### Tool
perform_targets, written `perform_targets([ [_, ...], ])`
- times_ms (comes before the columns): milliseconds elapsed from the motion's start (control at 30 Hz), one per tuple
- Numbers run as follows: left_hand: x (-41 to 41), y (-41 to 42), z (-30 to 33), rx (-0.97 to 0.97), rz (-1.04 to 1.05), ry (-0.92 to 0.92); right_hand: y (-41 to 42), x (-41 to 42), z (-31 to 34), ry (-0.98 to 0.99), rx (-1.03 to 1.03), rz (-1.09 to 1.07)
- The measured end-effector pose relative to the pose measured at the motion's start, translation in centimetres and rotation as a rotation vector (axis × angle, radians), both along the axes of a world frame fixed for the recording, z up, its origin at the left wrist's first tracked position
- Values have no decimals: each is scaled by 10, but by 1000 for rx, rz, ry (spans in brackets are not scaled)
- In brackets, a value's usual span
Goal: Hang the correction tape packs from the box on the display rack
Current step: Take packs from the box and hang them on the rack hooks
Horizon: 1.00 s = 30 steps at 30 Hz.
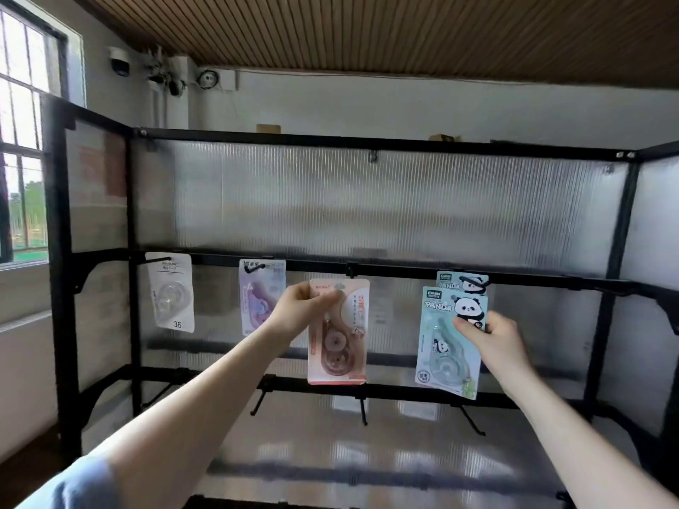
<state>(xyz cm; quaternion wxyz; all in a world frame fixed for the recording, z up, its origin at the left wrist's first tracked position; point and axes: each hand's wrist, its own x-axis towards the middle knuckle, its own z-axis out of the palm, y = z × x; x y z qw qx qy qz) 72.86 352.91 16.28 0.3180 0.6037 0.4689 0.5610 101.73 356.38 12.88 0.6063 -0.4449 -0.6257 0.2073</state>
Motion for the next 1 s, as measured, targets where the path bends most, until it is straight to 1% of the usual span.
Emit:
perform_targets([
  [133, 5, 10, 5, 33, -38, 8, 4, 9, -1, -3, 0, -45],
  [233, 11, 18, 9, 55, -36, -42, 8, 17, 2, -6, -2, -44],
  [533, 28, 32, 9, 130, 73, -95, 16, 39, 26, 36, 46, 38],
  [633, 29, 34, 9, 147, 69, -122, 17, 42, 32, 51, 68, 78],
  [900, 29, 38, 10, 133, -25, -227, 30, 45, 30, 83, 79, 110],
  [1000, 26, 41, 7, 130, 17, -241, 32, 46, 26, 75, 91, 103],
])
